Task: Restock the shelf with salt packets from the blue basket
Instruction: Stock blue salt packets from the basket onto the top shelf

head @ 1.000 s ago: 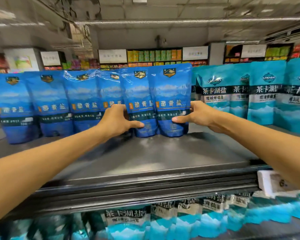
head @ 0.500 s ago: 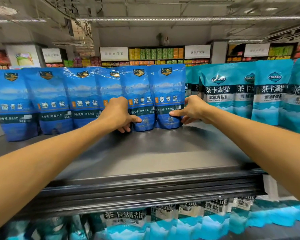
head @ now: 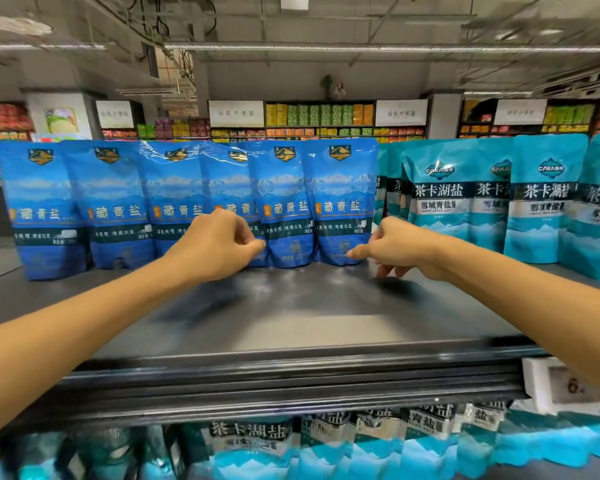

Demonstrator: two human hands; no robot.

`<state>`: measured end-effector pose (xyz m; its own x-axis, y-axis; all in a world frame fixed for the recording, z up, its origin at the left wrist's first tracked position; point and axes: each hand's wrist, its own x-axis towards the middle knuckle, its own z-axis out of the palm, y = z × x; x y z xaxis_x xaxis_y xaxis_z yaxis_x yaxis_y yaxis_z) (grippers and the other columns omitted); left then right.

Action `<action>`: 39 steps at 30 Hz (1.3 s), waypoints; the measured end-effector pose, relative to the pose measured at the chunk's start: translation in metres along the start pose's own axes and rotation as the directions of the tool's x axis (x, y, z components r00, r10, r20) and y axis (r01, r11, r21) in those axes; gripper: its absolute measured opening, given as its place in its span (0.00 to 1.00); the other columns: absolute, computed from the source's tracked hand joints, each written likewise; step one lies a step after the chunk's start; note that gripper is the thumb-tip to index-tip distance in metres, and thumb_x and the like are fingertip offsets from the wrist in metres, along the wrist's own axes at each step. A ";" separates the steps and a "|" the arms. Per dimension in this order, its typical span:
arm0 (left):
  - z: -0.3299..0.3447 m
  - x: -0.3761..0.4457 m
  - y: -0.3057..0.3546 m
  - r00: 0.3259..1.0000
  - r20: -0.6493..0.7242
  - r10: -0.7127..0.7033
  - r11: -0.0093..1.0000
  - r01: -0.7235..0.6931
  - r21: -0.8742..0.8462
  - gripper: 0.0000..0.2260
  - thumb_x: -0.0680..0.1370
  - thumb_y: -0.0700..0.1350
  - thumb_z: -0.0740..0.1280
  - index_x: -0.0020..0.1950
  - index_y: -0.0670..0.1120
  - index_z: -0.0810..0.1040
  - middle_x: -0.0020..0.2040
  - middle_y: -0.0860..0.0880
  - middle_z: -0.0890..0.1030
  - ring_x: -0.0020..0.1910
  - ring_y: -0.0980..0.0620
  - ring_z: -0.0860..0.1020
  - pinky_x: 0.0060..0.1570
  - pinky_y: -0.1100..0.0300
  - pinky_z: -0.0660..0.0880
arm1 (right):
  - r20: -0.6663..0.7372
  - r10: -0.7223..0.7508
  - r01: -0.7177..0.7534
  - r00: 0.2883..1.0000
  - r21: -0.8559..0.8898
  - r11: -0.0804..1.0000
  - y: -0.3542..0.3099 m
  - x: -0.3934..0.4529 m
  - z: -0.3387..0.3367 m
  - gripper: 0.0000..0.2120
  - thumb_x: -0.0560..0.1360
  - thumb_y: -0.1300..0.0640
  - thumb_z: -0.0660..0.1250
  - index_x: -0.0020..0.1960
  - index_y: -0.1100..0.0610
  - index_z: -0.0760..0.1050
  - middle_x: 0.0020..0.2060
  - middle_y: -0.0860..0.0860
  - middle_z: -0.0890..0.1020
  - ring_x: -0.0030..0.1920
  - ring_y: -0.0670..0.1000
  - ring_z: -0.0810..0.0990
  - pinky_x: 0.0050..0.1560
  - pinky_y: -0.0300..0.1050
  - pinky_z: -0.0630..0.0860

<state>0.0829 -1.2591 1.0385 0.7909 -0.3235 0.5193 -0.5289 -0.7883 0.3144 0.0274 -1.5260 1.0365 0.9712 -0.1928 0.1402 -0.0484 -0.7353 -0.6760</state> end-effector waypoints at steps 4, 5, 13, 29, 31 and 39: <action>-0.019 -0.036 0.011 0.999 -0.031 0.039 0.976 -0.044 -0.215 0.12 0.79 0.48 0.69 0.36 0.48 0.81 0.31 0.52 0.83 0.34 0.52 0.80 0.44 0.54 0.77 | -0.041 -0.243 0.246 0.969 0.102 0.964 -0.022 -0.051 0.005 0.13 0.78 0.51 0.71 0.41 0.60 0.76 0.31 0.52 0.79 0.28 0.44 0.76 0.30 0.41 0.72; -0.022 -0.048 0.015 0.998 -0.029 0.047 0.962 -0.053 -0.268 0.11 0.80 0.48 0.69 0.37 0.48 0.81 0.31 0.53 0.83 0.32 0.54 0.79 0.41 0.55 0.76 | -0.065 -0.296 0.302 0.953 0.148 0.942 -0.027 -0.065 0.007 0.11 0.78 0.52 0.70 0.42 0.58 0.77 0.30 0.51 0.80 0.28 0.43 0.76 0.32 0.42 0.73; -0.036 -0.154 0.028 0.973 -0.232 -0.014 0.706 -0.155 -0.691 0.04 0.79 0.43 0.71 0.47 0.43 0.80 0.40 0.48 0.85 0.27 0.57 0.76 0.28 0.65 0.72 | -0.042 -0.480 0.258 0.877 0.882 0.394 -0.051 -0.166 0.060 0.03 0.73 0.60 0.70 0.42 0.58 0.81 0.34 0.57 0.81 0.29 0.54 0.80 0.25 0.43 0.74; 0.094 -0.457 -0.056 0.529 0.067 -0.846 0.275 0.540 -0.795 0.09 0.74 0.54 0.68 0.37 0.52 0.80 0.32 0.51 0.79 0.27 0.54 0.72 0.25 0.64 0.67 | 0.460 -0.111 -0.340 0.881 0.779 0.527 0.073 -0.282 0.301 0.11 0.80 0.64 0.64 0.39 0.58 0.79 0.33 0.55 0.81 0.33 0.51 0.78 0.33 0.41 0.75; 0.108 -0.495 -0.056 0.427 0.114 -0.897 0.186 0.598 -0.780 0.08 0.76 0.50 0.66 0.38 0.52 0.81 0.33 0.51 0.80 0.27 0.54 0.72 0.24 0.64 0.67 | 0.530 -0.080 -0.386 0.844 0.704 0.596 0.095 -0.303 0.318 0.11 0.81 0.64 0.64 0.40 0.58 0.79 0.33 0.54 0.81 0.34 0.51 0.77 0.34 0.41 0.74; 0.114 -0.573 -0.059 0.187 0.098 -0.977 0.064 0.705 -0.706 0.12 0.85 0.42 0.61 0.45 0.45 0.80 0.36 0.49 0.80 0.31 0.53 0.74 0.27 0.62 0.69 | 0.736 -0.170 -0.338 0.656 0.487 0.805 0.148 -0.355 0.357 0.10 0.81 0.66 0.65 0.45 0.54 0.78 0.35 0.52 0.82 0.35 0.47 0.79 0.38 0.39 0.76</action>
<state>-0.3044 -1.0865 0.6319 0.6950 0.6586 -0.2885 0.3071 0.0909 0.9473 -0.2410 -1.3346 0.6280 0.8167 0.4763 -0.3257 -0.2536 -0.2107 -0.9441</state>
